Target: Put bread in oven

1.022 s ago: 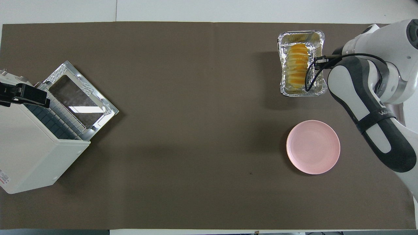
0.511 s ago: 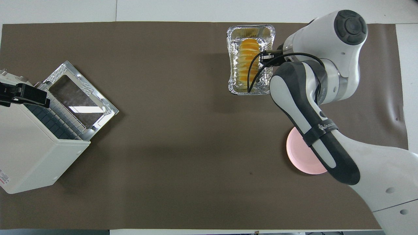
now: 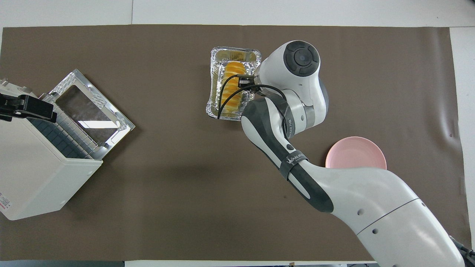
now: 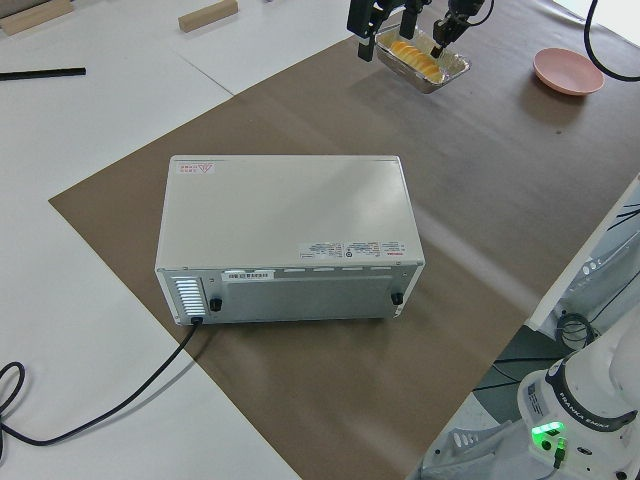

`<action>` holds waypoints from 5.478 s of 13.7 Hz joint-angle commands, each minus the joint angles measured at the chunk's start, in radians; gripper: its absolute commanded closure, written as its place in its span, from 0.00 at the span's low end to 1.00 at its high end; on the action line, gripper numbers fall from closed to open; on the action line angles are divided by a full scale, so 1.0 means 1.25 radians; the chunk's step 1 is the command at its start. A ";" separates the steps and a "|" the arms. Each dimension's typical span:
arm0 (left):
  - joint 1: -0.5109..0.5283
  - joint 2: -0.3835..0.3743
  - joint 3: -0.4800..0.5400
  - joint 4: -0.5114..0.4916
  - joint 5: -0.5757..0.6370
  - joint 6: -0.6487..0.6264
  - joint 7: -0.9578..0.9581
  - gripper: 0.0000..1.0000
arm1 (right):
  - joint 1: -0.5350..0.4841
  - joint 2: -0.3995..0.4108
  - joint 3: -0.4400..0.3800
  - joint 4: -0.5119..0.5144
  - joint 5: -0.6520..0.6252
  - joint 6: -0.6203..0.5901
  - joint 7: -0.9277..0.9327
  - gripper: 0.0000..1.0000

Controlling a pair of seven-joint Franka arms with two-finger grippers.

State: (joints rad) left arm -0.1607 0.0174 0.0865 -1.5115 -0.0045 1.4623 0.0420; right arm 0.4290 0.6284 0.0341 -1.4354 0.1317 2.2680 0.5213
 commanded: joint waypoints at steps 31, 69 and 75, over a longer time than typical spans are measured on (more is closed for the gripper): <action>-0.021 -0.003 -0.011 0.002 -0.010 0.039 -0.010 0.00 | -0.346 -0.494 -0.017 -0.171 -0.083 -0.541 -0.297 0.00; -0.483 0.581 0.006 0.205 0.004 0.460 -0.553 0.16 | -0.368 -0.493 -0.015 -0.171 -0.135 -0.534 -0.415 0.00; -0.490 0.579 0.006 0.208 0.005 0.426 -0.588 0.42 | -0.368 -0.493 -0.015 -0.171 -0.135 -0.534 -0.415 0.00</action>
State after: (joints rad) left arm -0.7559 0.7558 0.0801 -1.2410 -0.0212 2.0215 -0.6613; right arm -0.0199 0.0309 0.0056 -1.6291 -0.0265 1.6056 0.0224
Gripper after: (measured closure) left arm 0.300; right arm 0.000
